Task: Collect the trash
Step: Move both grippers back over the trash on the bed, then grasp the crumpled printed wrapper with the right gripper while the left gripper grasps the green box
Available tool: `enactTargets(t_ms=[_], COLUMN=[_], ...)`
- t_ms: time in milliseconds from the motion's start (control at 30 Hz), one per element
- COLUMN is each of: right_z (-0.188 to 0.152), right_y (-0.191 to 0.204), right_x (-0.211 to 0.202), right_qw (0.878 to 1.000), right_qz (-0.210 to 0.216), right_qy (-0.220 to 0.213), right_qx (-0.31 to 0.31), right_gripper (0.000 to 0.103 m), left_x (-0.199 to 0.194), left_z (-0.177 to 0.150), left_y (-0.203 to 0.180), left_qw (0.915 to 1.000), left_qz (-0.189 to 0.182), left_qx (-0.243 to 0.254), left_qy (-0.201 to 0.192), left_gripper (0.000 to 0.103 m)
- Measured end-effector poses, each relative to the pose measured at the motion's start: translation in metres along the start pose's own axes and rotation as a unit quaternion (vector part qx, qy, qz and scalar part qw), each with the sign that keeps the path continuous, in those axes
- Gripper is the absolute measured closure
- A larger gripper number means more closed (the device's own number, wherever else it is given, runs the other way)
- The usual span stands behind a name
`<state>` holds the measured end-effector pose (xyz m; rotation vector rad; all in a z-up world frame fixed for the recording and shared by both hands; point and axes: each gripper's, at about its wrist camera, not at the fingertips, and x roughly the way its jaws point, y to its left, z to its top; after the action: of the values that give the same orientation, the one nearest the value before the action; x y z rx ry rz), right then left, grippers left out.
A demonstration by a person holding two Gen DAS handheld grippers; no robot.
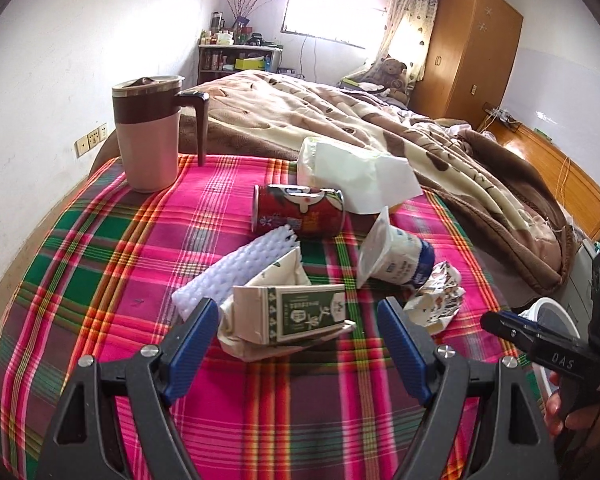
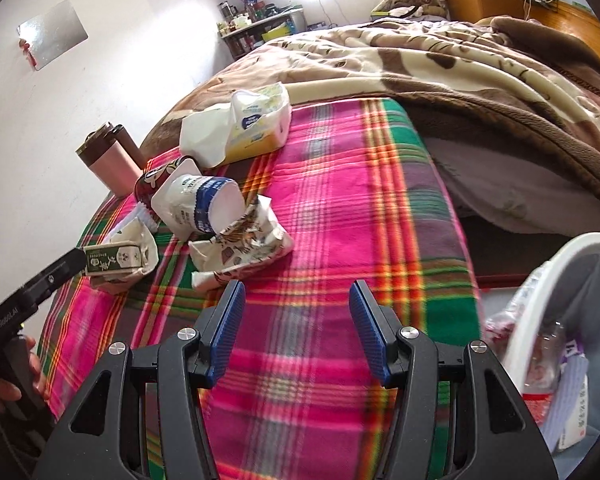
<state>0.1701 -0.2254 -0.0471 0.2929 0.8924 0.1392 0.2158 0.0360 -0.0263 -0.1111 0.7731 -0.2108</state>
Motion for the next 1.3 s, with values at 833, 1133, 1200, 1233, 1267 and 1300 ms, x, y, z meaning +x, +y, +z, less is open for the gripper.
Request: enactTargets(t_ms=[833, 1133, 1200, 1233, 1267, 1300], right_z=[0.028, 0.024, 0.023, 0.023, 0.022, 0.021], right_y=[0.027, 0.024, 0.022, 0.021, 0.02, 0.018], right_x=[0.054, 0.045, 0.041, 0.04, 0.038, 0.036], right_qw=[1.0, 0.999, 0.999, 0.999, 1.0, 1.0], right_qz=[-0.012, -0.015, -0.017, -0.017, -0.016, -0.016], right_qy=[0.028, 0.019, 0.015, 0.014, 0.013, 0.012], right_qx=[-0.006, -0.024, -0.024, -0.023, -0.022, -0.021], right_gripper=[0.062, 0.063, 0.063, 0.063, 0.063, 0.063], left_x=[0.004, -0.004, -0.004, -0.004, -0.006, -0.008], left_z=[-0.012, -0.035, -0.038, -0.038, -0.037, -0.035], left_y=[-0.016, -0.047, -0.05, -0.05, -0.049, -0.048], left_qw=[0.9985, 0.9929, 0.9919, 0.992, 0.9923, 0.9929], left_qz=[-0.042, -0.085, -0.089, -0.089, -0.088, -0.085], left_qx=[0.032, 0.077, 0.083, 0.083, 0.082, 0.08], left_qy=[0.012, 0.032, 0.036, 0.035, 0.031, 0.024], left_gripper=[0.035, 0.036, 0.036, 0.036, 0.036, 0.036])
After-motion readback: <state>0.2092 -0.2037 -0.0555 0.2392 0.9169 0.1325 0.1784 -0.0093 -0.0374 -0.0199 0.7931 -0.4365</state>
